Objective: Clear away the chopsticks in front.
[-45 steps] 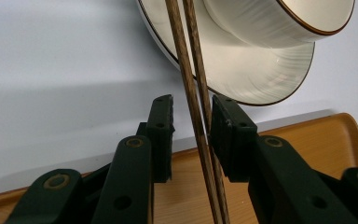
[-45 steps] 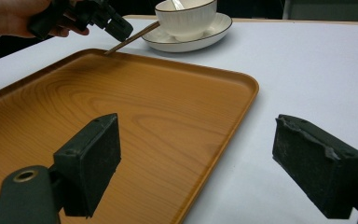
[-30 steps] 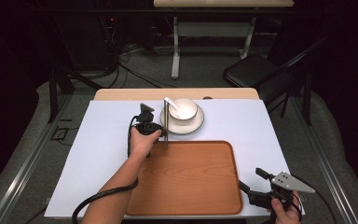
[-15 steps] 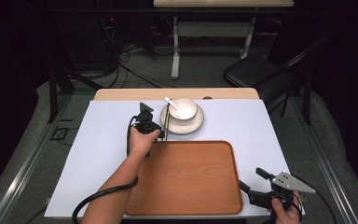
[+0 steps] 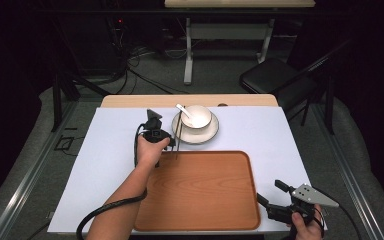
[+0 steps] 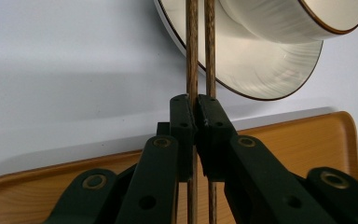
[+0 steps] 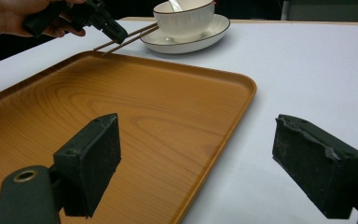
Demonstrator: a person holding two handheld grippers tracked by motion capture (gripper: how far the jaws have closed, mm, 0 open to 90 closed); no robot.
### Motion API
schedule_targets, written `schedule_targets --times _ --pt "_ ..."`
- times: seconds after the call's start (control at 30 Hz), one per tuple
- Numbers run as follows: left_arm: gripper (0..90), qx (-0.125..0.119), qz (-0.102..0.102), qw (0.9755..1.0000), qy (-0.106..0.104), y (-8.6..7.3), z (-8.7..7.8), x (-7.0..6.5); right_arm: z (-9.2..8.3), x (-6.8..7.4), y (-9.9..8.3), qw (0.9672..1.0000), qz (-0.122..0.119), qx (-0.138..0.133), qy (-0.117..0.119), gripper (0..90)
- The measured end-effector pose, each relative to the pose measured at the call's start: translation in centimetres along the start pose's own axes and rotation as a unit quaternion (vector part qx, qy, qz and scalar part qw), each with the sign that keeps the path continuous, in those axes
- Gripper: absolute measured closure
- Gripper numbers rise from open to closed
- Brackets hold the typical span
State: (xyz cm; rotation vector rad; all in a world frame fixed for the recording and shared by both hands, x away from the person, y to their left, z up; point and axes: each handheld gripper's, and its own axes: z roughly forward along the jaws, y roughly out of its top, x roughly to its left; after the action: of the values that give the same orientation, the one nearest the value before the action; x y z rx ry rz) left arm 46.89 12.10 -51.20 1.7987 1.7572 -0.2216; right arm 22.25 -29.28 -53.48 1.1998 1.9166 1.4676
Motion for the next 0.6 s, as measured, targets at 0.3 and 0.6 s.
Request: schedule_targets --times 0.3,0.6 --pt "85.2 -0.025 -0.013 0.9996 -0.007 -0.1 -1.3 1.1 0.1 0.0 0.0 1.0000 0.002 0.002 0.001 14.6" --pt "85.2 -0.048 -0.021 0.9984 -0.018 -0.9 -2.9 1.9 0.1 -0.1 0.0 1.0000 0.003 0.002 0.001 14.6"
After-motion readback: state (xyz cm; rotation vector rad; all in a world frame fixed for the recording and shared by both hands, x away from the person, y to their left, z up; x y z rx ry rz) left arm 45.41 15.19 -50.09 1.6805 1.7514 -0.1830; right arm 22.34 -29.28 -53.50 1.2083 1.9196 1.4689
